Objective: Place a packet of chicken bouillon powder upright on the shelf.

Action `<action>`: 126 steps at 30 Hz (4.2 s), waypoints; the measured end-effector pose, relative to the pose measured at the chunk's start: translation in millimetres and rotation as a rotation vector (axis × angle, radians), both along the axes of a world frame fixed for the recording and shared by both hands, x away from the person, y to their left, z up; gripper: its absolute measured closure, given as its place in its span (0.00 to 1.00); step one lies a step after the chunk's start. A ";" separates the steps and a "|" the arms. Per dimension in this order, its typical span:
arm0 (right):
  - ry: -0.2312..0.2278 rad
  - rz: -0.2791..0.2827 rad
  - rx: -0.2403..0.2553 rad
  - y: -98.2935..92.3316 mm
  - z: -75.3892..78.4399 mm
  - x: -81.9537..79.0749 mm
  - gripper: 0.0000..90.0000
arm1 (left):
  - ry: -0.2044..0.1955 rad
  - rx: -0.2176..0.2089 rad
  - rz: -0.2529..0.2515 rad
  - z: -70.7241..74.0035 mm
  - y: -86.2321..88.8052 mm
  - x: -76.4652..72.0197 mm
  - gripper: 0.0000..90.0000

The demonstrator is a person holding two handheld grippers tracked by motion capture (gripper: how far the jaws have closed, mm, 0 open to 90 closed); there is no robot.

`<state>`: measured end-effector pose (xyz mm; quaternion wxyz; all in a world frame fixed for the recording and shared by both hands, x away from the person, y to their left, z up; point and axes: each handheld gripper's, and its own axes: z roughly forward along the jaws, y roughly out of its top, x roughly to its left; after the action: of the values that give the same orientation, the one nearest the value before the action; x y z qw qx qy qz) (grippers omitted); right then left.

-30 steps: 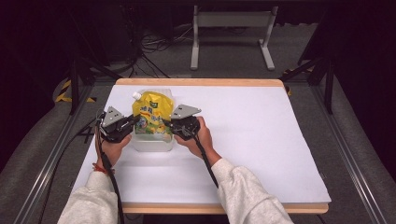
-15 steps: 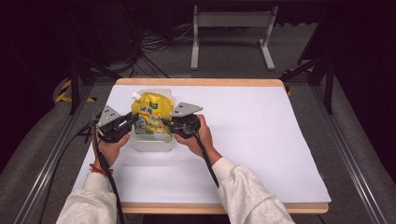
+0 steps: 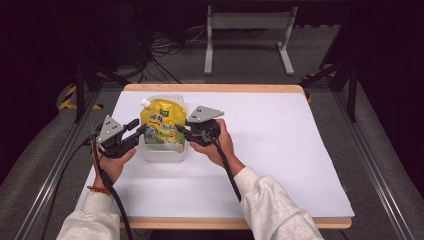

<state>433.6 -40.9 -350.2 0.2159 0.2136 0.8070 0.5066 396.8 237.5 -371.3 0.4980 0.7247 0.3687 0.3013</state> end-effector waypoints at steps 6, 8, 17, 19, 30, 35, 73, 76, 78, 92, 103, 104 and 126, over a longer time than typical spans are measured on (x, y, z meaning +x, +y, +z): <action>-0.015 -0.005 -0.022 -8.6 5.1 -2.6 0.76 | 0.005 0.035 0.002 -1.9 -4.1 -7.6 0.62; -0.019 -0.011 -0.027 -12.4 6.6 -2.8 0.75 | 0.004 0.032 0.013 -2.0 -4.0 -10.0 0.58; -0.029 -0.022 -0.058 -22.2 10.8 -5.4 0.70 | 0.017 0.054 0.008 -4.1 -8.7 -21.2 0.45; -0.033 -0.024 -0.069 -25.7 12.0 -6.4 0.69 | 0.018 0.067 0.005 -5.4 -11.2 -24.2 0.40; -0.041 -0.023 -0.111 -42.5 15.3 -13.0 0.61 | 0.024 0.079 -0.063 -7.7 -31.7 -48.6 0.19; -0.034 -0.025 -0.146 -49.8 12.9 -14.9 0.57 | 0.058 0.073 -0.147 -13.1 -43.9 -60.8 0.15; -0.009 -0.083 -0.328 -151.2 -21.3 -45.7 0.34 | 0.173 0.231 -0.247 -53.6 -73.1 -83.5 0.13; -0.005 -0.101 -0.332 -160.1 -25.5 -51.3 0.31 | 0.180 0.241 -0.251 -56.7 -73.7 -84.4 0.13; -0.009 -0.106 -0.341 -164.5 -27.6 -54.8 0.29 | 0.186 0.249 -0.254 -58.6 -74.3 -85.1 0.13; 0.014 -0.180 -0.377 -204.3 -53.6 -78.9 0.24 | 0.211 0.282 -0.268 -66.2 -76.6 -81.7 0.13; 0.052 -0.263 -0.323 -243.0 -69.9 -95.2 0.22 | 0.223 0.288 -0.279 -69.5 -75.0 -78.7 0.13; 0.056 -0.274 -0.321 -247.2 -71.7 -96.4 0.21 | 0.223 0.287 -0.279 -69.6 -74.6 -78.2 0.13; 0.082 -0.497 -0.252 -314.7 -92.8 -136.4 0.18 | 0.213 0.286 -0.255 -68.4 -52.7 -74.4 0.12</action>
<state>297.3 -355.7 -443.0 0.3255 0.3965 0.7945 0.3249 322.4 184.8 -439.7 0.3823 0.8565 0.2784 0.2067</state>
